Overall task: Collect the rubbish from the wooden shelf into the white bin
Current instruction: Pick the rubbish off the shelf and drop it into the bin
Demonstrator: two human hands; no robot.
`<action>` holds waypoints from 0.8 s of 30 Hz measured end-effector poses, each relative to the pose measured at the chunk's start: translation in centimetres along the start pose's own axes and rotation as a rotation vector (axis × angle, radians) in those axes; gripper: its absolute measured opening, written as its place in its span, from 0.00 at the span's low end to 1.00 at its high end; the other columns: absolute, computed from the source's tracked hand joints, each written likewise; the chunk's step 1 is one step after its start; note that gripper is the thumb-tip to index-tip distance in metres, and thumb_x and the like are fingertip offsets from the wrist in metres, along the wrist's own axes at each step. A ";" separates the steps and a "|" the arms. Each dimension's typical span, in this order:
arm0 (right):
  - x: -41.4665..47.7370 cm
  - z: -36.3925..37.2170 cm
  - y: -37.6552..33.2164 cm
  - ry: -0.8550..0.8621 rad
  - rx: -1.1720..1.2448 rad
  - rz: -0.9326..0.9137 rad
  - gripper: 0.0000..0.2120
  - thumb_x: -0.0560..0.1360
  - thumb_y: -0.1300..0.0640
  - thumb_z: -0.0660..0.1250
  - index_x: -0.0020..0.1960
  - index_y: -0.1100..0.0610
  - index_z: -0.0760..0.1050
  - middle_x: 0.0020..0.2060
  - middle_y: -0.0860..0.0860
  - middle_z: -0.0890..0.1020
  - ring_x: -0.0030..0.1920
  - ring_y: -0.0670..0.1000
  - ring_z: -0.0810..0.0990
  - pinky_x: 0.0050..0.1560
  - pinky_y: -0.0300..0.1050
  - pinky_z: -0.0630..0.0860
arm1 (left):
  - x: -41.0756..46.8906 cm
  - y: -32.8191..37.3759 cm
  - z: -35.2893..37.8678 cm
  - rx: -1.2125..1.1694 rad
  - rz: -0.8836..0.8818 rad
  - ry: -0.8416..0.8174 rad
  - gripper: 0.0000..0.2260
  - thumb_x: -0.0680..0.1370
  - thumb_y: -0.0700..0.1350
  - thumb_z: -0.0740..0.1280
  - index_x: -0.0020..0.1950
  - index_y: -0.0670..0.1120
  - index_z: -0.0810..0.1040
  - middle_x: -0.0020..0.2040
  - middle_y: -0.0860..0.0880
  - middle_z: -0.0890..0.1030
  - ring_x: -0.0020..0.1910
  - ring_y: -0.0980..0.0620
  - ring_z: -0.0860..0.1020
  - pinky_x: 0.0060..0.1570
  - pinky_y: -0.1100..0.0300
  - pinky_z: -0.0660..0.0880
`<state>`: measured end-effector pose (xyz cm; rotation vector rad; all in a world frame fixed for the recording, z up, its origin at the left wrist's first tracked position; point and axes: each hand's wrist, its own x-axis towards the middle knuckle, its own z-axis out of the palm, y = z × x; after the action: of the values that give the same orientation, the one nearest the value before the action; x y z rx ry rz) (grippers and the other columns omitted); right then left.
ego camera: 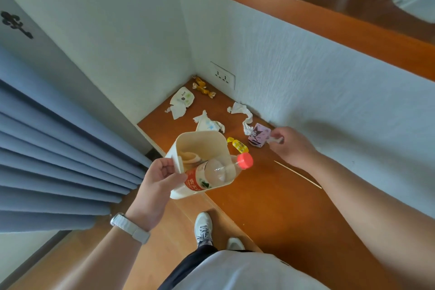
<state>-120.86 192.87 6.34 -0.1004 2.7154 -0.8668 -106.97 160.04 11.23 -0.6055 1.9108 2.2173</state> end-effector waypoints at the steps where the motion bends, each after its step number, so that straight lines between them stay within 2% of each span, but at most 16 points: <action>1: -0.1 0.3 1.7 0.021 -0.063 0.055 0.17 0.77 0.49 0.63 0.65 0.51 0.75 0.58 0.48 0.78 0.50 0.47 0.75 0.45 0.44 0.72 | 0.2 -0.1 0.1 0.002 -0.003 0.000 0.22 0.67 0.38 0.73 0.59 0.37 0.74 0.49 0.40 0.85 0.46 0.42 0.85 0.41 0.57 0.82; 6: -1.5 1.4 8.1 0.076 -0.354 0.170 0.21 0.78 0.51 0.61 0.69 0.53 0.70 0.61 0.52 0.76 0.56 0.55 0.77 0.46 0.49 0.77 | 1.2 -0.4 0.5 -0.001 -0.026 -0.012 0.22 0.67 0.39 0.73 0.60 0.39 0.74 0.50 0.41 0.85 0.48 0.42 0.85 0.42 0.58 0.82; 10: -2.2 2.6 10.6 0.130 -0.450 0.255 0.22 0.77 0.52 0.62 0.71 0.54 0.66 0.61 0.57 0.76 0.55 0.57 0.78 0.42 0.49 0.77 | 2.2 -0.5 1.4 0.010 -0.033 -0.029 0.22 0.67 0.39 0.73 0.60 0.39 0.74 0.50 0.40 0.85 0.48 0.41 0.85 0.42 0.58 0.82; 14: -2.0 3.1 11.6 0.114 -0.514 0.334 0.28 0.79 0.52 0.62 0.76 0.53 0.58 0.70 0.63 0.70 0.63 0.63 0.77 0.47 0.53 0.81 | 3.0 -0.9 2.2 0.030 -0.041 -0.051 0.21 0.68 0.38 0.74 0.60 0.40 0.74 0.51 0.40 0.85 0.48 0.42 0.85 0.42 0.58 0.82; 18: -1.2 3.6 11.8 0.093 -0.526 0.360 0.26 0.80 0.50 0.61 0.75 0.55 0.60 0.70 0.62 0.71 0.66 0.62 0.74 0.50 0.52 0.80 | 3.7 -0.9 3.1 0.030 -0.038 -0.069 0.22 0.67 0.39 0.73 0.59 0.39 0.74 0.47 0.44 0.86 0.45 0.46 0.85 0.40 0.61 0.81; 21: -0.9 4.3 12.0 0.092 -0.470 0.400 0.25 0.80 0.49 0.61 0.74 0.57 0.64 0.70 0.59 0.72 0.69 0.60 0.72 0.52 0.52 0.79 | 4.2 -0.7 3.7 0.036 -0.034 -0.065 0.21 0.66 0.39 0.72 0.59 0.39 0.74 0.46 0.43 0.85 0.43 0.48 0.85 0.39 0.61 0.81; 24: -0.6 4.8 12.2 0.132 -0.463 0.420 0.23 0.81 0.49 0.60 0.72 0.59 0.69 0.67 0.59 0.74 0.67 0.59 0.73 0.50 0.50 0.80 | 4.7 -0.5 4.0 0.042 -0.034 -0.074 0.20 0.67 0.36 0.72 0.58 0.39 0.74 0.43 0.46 0.85 0.41 0.51 0.85 0.38 0.63 0.80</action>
<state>-118.60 200.26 -4.25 0.4304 2.8457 -0.1266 -111.82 163.35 9.31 -0.5380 1.8920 2.1421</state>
